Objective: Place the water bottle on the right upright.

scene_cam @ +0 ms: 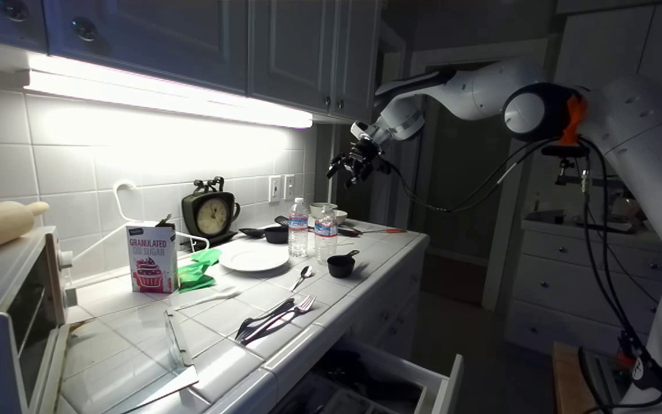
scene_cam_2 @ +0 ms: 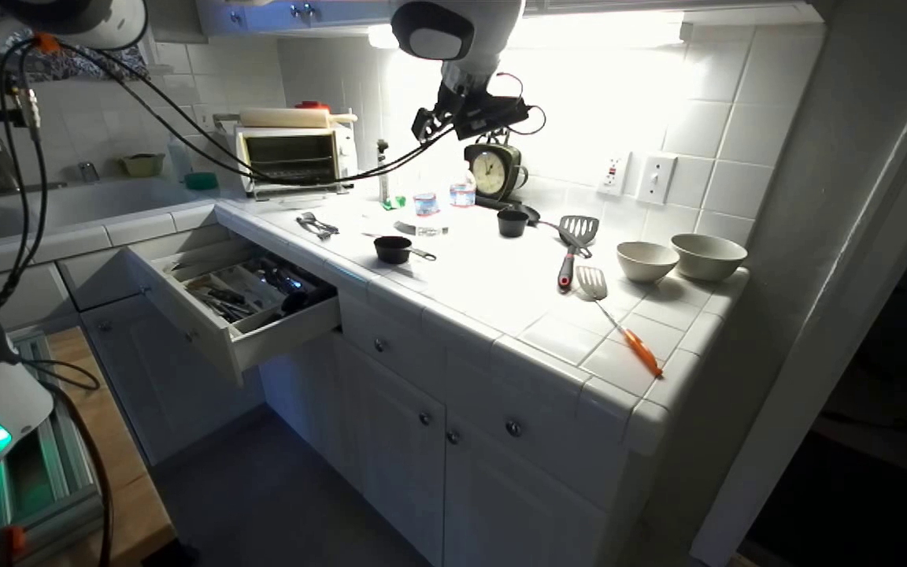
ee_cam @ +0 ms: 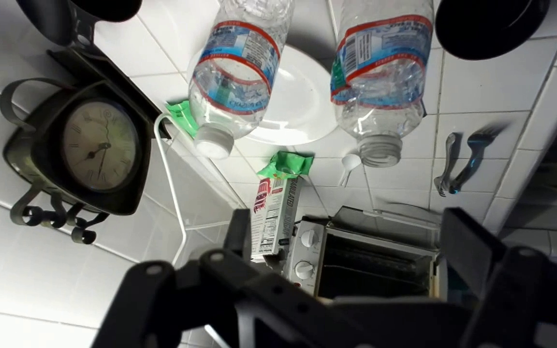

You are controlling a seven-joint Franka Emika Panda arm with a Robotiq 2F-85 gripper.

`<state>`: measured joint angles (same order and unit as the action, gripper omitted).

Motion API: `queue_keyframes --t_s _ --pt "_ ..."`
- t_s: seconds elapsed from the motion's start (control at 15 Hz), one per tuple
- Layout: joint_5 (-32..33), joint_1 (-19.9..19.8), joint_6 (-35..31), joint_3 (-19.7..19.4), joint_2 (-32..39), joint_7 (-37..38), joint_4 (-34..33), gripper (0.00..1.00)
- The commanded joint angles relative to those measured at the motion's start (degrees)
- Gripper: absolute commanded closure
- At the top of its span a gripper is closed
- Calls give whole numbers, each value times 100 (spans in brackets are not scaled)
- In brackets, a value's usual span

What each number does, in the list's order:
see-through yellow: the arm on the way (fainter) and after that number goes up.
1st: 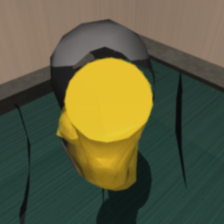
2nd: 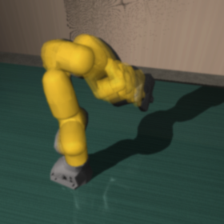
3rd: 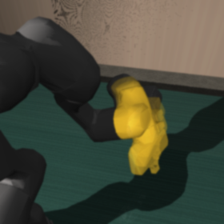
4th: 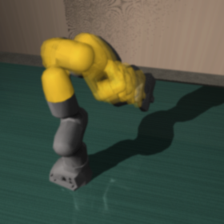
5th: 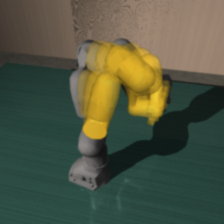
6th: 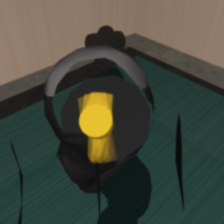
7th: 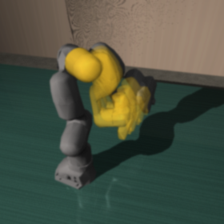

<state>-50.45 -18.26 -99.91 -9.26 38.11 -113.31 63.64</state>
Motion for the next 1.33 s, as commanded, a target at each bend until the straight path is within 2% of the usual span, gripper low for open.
queue_keyframes --t_s 0.0,0.13,0.33,0.67,0.73,0.93,1.27 --pt "388 408 -308 -257 -515 535 647 0" --pt "543 574 -241 -366 -617 891 738 0" --pt "653 885 -555 -539 -765 1544 974 0" --pt "677 1629 -2285 -869 -1058 2629 1674 0" --pt "1062 1370 -2711 -347 -1191 3029 1841 0" --pt "1777 1337 -2954 -70 -1318 3961 2059 0" --pt "2967 1149 -2515 225 -1548 5556 2181 0"
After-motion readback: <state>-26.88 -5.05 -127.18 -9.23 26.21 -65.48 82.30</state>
